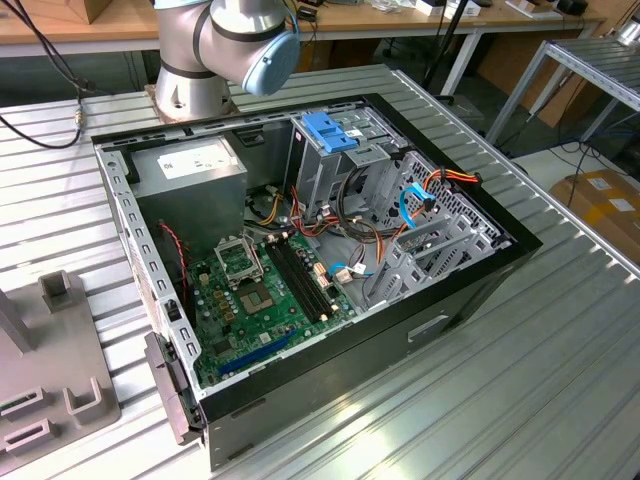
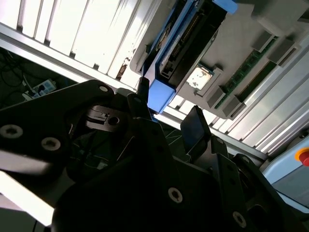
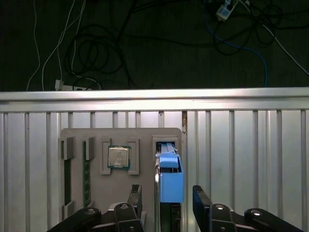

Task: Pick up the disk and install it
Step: 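Pick up the disk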

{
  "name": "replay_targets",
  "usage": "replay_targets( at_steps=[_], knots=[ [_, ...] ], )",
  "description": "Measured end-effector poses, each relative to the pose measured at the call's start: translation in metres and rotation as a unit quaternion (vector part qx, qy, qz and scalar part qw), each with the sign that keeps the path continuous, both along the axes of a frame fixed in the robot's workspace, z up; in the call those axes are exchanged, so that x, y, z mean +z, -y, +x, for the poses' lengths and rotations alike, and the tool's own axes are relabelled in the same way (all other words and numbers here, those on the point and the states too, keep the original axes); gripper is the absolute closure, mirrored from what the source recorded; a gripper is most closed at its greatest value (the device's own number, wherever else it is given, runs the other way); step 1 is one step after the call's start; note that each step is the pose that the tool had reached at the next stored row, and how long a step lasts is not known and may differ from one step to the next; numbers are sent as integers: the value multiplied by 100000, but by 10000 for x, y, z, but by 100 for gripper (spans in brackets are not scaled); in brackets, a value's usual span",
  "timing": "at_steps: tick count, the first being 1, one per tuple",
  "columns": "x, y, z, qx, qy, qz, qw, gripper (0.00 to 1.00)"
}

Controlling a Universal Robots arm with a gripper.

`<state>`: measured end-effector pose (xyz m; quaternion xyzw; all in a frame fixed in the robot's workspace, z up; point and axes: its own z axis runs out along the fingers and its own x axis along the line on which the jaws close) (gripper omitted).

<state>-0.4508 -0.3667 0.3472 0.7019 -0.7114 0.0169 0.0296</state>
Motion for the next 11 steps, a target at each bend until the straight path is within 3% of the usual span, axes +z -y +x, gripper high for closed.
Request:
replay_targets(
  at_steps=[2,5,7,11],
  knots=[
    [-12,0,0,-2,25,5,100000,46],
    [-41,0,-19,21,720,3,99997,46],
    [-55,0,-32,35,991,1,99995,46],
    [-97,0,-38,34,1049,0,99994,46]
  ],
)
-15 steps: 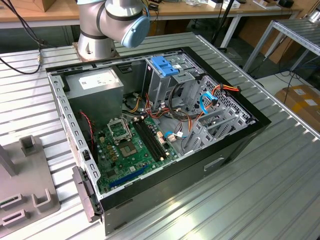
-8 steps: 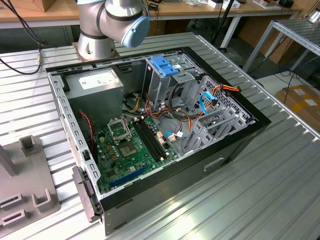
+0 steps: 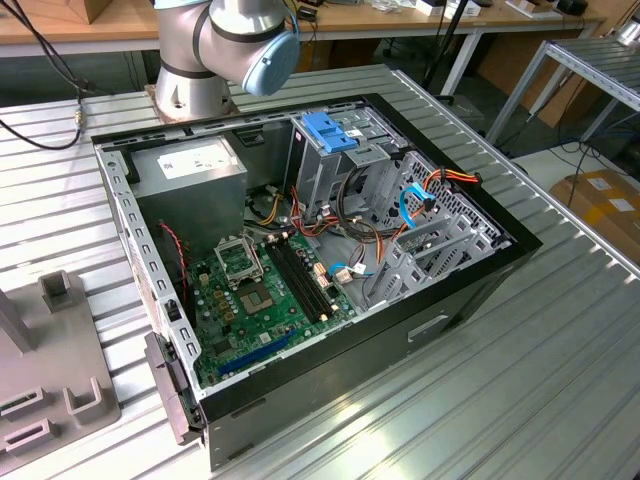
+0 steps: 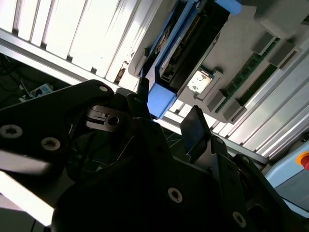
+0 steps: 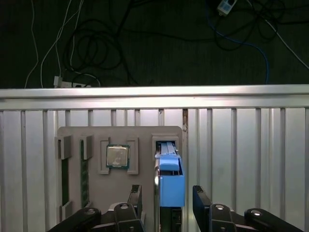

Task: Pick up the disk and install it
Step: 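Pick up the disk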

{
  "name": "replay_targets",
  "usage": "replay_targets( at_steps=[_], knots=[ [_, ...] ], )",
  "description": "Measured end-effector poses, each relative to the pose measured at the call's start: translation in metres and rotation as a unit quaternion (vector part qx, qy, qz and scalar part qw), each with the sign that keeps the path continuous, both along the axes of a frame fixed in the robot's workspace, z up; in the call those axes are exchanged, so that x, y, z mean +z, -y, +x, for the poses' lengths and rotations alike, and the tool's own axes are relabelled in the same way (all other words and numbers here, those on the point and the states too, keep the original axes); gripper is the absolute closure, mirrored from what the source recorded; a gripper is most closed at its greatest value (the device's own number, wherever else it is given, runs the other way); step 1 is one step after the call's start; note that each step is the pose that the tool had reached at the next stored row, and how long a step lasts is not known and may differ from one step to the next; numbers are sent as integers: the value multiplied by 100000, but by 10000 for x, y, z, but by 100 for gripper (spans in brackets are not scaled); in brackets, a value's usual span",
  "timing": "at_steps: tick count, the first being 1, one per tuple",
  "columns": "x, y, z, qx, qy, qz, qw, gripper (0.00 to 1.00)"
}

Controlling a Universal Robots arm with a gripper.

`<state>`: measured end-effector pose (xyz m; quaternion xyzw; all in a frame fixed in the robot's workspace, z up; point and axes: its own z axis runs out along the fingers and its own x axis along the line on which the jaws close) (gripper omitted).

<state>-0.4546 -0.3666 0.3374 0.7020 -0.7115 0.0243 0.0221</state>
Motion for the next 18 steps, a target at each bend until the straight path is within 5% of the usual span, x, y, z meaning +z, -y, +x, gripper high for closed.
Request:
replay_targets(
  at_steps=[3,18],
  knots=[
    [-66,0,0,-1,2,0,100000,46],
    [-102,0,0,-1,1,1,100000,46]
  ],
)
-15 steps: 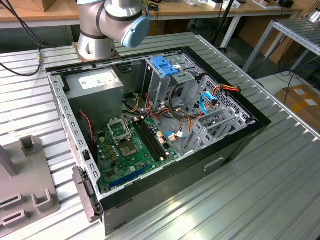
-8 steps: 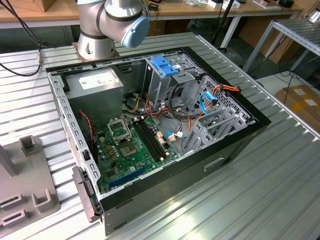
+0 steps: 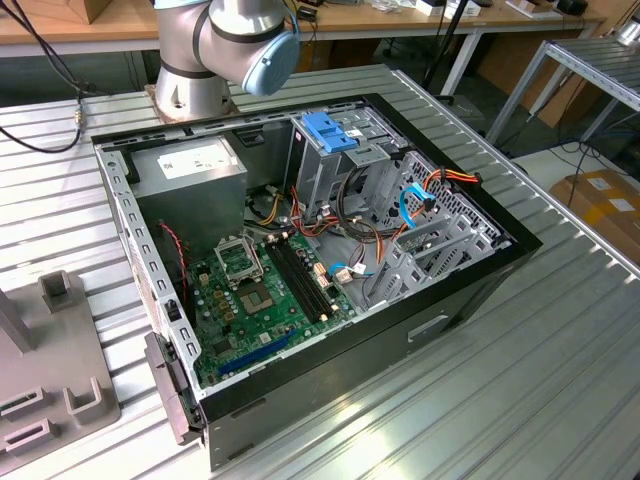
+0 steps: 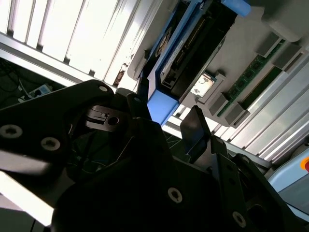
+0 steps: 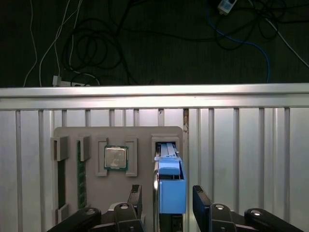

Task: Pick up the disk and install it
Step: 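Pick up the disk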

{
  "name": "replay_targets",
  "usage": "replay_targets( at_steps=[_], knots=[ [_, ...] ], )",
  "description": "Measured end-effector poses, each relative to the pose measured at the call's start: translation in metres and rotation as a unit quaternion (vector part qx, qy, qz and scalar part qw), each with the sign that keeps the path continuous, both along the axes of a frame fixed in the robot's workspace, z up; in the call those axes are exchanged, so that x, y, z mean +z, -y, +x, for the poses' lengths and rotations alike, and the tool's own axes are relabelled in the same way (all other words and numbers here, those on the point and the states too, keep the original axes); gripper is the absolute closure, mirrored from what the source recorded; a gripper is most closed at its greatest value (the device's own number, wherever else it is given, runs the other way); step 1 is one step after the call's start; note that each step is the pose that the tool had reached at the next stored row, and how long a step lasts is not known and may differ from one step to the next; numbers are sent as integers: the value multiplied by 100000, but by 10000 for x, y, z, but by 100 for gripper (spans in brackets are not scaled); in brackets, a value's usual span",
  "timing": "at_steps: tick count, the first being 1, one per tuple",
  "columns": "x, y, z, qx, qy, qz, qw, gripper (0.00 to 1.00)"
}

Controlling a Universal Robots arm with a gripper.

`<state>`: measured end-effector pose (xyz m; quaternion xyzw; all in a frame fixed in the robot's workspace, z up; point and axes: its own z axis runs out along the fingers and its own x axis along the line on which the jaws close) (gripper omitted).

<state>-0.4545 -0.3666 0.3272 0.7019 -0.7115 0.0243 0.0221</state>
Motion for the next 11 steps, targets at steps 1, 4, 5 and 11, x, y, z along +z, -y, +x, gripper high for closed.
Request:
replay_targets(
  at_steps=[1,4,5,11],
  knots=[
    [-6,0,0,-2,3,0,100000,46],
    [-73,0,0,-1,4,0,100000,46],
    [-96,0,0,-1,3,0,100000,46],
    [-169,0,0,-3,4,0,100000,46]
  ],
)
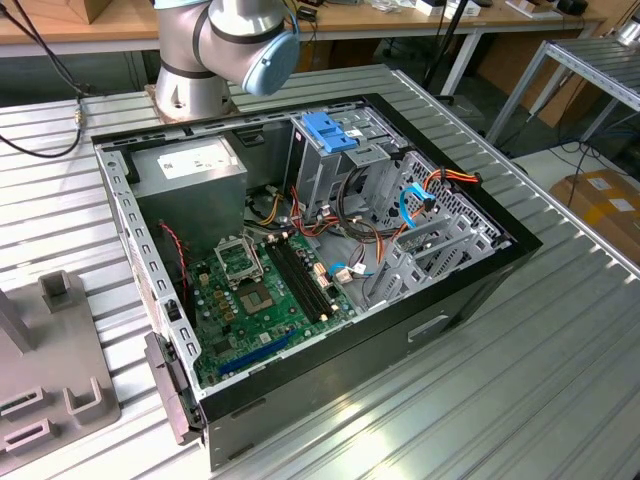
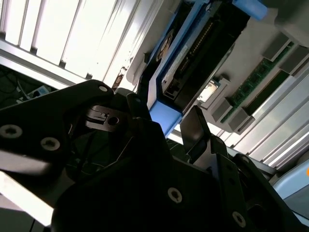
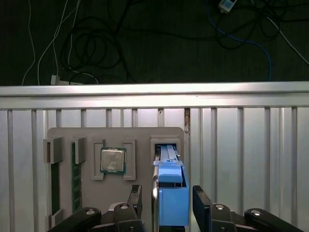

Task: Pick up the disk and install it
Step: 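Pick up the disk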

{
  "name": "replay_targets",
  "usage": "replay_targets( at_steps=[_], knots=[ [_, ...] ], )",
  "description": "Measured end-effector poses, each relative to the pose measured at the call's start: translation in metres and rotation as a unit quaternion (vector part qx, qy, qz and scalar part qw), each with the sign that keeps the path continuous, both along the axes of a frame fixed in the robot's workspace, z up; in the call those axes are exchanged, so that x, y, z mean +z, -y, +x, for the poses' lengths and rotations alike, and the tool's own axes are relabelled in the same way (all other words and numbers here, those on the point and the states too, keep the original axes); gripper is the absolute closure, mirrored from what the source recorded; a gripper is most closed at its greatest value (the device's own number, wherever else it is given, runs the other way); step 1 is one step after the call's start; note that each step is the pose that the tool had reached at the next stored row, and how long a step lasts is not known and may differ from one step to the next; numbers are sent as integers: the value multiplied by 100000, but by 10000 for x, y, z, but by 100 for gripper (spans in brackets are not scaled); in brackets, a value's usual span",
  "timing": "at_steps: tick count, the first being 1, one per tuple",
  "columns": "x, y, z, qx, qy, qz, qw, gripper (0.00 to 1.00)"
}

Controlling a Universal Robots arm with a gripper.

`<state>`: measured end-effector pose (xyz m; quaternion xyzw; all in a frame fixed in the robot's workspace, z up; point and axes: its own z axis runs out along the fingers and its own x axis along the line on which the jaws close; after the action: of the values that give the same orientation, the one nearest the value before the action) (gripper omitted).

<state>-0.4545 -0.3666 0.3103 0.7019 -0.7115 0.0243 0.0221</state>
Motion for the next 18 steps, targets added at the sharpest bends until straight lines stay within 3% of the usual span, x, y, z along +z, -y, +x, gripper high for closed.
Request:
replay_targets(
  at_steps=[8,18],
  knots=[
    [-54,29,-19,2,1,-2,100000,46],
    [-62,6,-19,1,-1,-6,100000,46]
  ],
)
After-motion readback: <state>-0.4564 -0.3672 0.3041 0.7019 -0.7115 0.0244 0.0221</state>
